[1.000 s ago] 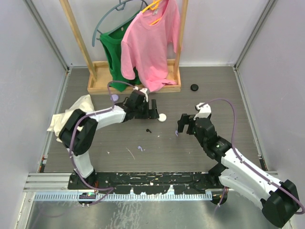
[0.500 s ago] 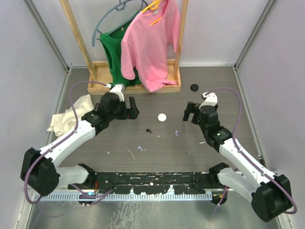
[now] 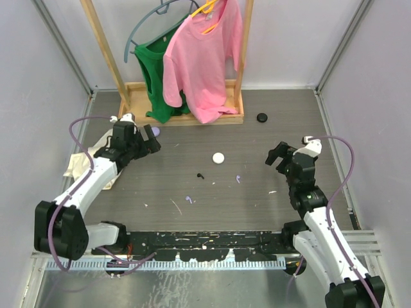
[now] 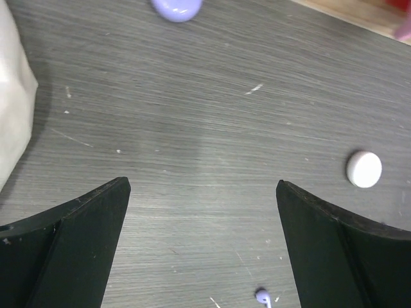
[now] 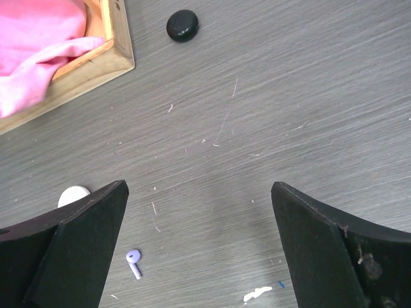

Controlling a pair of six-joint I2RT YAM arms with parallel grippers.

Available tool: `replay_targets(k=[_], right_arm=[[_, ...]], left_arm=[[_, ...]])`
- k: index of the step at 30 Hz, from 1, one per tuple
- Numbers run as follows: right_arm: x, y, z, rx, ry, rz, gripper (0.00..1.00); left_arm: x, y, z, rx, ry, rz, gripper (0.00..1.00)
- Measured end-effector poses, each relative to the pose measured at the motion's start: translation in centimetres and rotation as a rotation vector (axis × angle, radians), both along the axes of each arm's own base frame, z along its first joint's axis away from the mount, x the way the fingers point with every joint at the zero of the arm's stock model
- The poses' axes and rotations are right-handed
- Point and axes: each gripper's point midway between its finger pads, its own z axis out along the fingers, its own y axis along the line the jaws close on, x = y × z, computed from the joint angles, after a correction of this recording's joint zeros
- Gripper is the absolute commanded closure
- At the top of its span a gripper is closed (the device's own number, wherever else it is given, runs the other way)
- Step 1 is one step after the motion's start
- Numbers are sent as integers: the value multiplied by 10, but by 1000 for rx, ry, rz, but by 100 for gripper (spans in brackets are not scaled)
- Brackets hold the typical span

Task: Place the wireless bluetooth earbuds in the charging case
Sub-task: Pick up the charging case at the center of the board.

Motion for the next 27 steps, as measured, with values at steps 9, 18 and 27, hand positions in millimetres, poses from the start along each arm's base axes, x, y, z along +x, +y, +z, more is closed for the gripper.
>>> replay_targets(k=[9, 18, 27], right_arm=[[-17, 9, -6, 56, -81, 52, 0], [-16, 31, -15, 123, -84, 155, 0], [-17, 42, -10, 147, -98, 215, 0]], left_arm=[[38, 15, -42, 77, 123, 51, 4], [105, 11, -56, 179, 108, -9, 11], [132, 10, -89, 245, 153, -63, 22]])
